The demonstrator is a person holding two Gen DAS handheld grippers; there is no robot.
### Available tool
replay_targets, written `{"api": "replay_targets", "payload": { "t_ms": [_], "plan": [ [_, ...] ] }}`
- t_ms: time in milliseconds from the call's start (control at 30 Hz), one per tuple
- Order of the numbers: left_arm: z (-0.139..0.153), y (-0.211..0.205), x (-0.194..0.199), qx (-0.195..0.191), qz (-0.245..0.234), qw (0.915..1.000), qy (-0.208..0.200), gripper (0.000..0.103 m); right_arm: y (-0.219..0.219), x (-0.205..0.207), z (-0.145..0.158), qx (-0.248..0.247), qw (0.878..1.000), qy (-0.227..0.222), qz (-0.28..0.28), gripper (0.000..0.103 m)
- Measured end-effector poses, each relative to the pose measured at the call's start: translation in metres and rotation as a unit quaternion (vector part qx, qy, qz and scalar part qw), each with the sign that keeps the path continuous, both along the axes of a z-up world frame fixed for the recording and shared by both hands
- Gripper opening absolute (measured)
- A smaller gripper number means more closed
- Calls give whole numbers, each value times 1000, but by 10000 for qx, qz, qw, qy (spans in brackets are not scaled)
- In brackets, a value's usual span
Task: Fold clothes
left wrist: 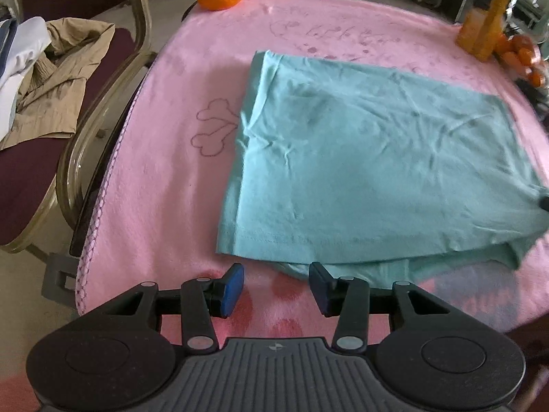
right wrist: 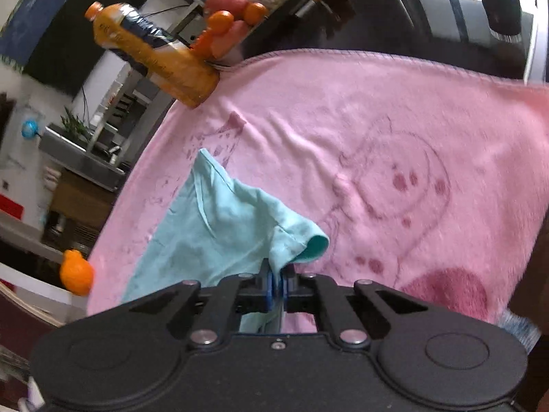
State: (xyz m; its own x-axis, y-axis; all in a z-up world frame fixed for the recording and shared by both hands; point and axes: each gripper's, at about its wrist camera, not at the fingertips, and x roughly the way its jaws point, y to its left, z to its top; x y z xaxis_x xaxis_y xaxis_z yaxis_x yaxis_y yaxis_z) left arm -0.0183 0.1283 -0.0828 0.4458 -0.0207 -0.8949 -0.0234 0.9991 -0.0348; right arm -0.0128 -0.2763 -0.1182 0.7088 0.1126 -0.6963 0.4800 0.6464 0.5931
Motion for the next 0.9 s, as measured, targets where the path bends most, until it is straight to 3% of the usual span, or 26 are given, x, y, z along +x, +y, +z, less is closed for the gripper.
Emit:
{"api": "replay_targets", "payload": {
  "t_ms": [167,333,400,467,533,633,667,733,867,900],
  "plan": [
    [28,34,-22,-284,96,9990,-340,46,40,15,40,-1143,9925,-228,380,5],
    [40,84,-40,-744,644,9926,-712,48,130,26,82,-2364,9571,-848,1447,5],
    [41,103,-46,-1002,888,9870,-895,50,174,21,78,-2755,9315,-1037,2137,5],
    [41,118,-51,-1212,1110,9812,-1011,53,218,15,70,-3115,8979,-1198,2869,5],
    [37,132,-54,-1442,1365,9749,-1008,53,263,9,61,-3451,8572,-1349,3578,5],
    [31,146,-54,-1712,1597,9677,-939,53,330,-1,48,-3901,7832,-1556,4585,5],
    [30,146,-53,-1701,1593,9681,-921,53,342,-1,39,-3945,7689,-1483,4808,5],
    [30,145,-52,-1654,1562,9696,-905,53,351,4,19,-3870,7629,-1160,5047,5],
    [30,141,-49,-1638,1517,9703,-935,54,346,15,15,-3546,7807,-951,5057,6],
    [31,141,-50,-1634,1510,9703,-950,54,343,18,18,-3410,7838,-923,5108,11]
  ]
}}
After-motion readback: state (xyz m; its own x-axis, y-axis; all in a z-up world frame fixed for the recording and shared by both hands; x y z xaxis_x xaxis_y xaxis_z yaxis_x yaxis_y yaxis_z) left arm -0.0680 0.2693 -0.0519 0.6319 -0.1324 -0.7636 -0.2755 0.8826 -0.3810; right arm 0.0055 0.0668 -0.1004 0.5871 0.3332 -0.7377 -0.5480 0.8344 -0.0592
